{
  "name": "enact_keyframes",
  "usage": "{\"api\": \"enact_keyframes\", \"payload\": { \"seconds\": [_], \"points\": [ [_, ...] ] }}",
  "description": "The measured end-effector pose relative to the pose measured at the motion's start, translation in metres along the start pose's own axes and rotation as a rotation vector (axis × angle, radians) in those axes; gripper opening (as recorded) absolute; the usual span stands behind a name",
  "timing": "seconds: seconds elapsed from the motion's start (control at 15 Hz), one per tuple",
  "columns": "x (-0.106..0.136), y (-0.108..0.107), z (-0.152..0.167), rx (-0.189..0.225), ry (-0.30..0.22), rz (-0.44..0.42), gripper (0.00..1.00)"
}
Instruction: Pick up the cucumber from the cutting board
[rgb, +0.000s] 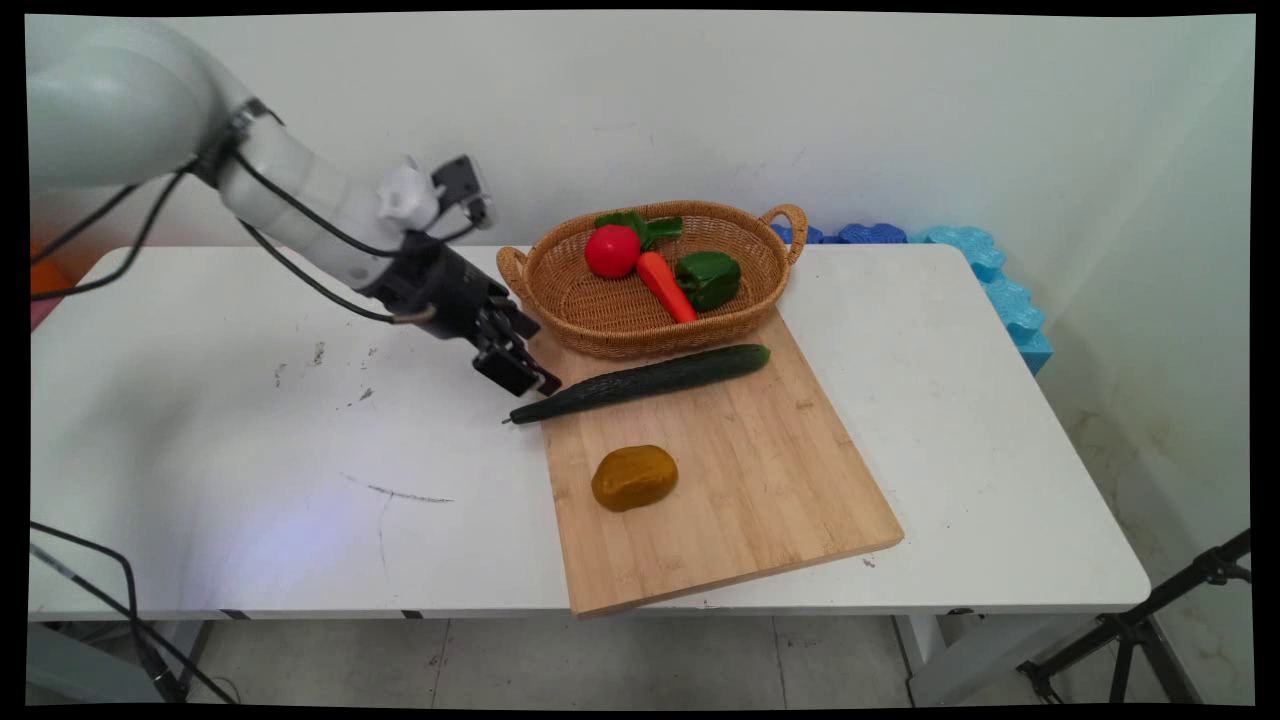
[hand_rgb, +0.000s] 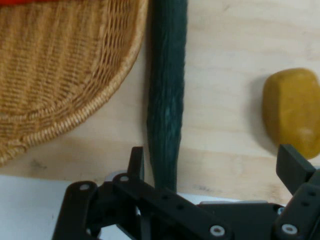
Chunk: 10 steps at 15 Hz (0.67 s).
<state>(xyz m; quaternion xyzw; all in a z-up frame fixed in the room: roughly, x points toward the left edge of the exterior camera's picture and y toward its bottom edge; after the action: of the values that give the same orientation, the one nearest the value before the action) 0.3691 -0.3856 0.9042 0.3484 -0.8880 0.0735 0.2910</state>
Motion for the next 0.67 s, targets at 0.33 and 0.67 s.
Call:
{"api": "enact_keyframes", "payload": {
  "seconds": [0.33, 0.67],
  "points": [
    [0.003, -0.003, 0.04, 0.014, -0.059, -0.012, 1.0],
    [0.005, -0.006, 0.066, 0.023, -0.085, -0.007, 1.0]
  ]
}}
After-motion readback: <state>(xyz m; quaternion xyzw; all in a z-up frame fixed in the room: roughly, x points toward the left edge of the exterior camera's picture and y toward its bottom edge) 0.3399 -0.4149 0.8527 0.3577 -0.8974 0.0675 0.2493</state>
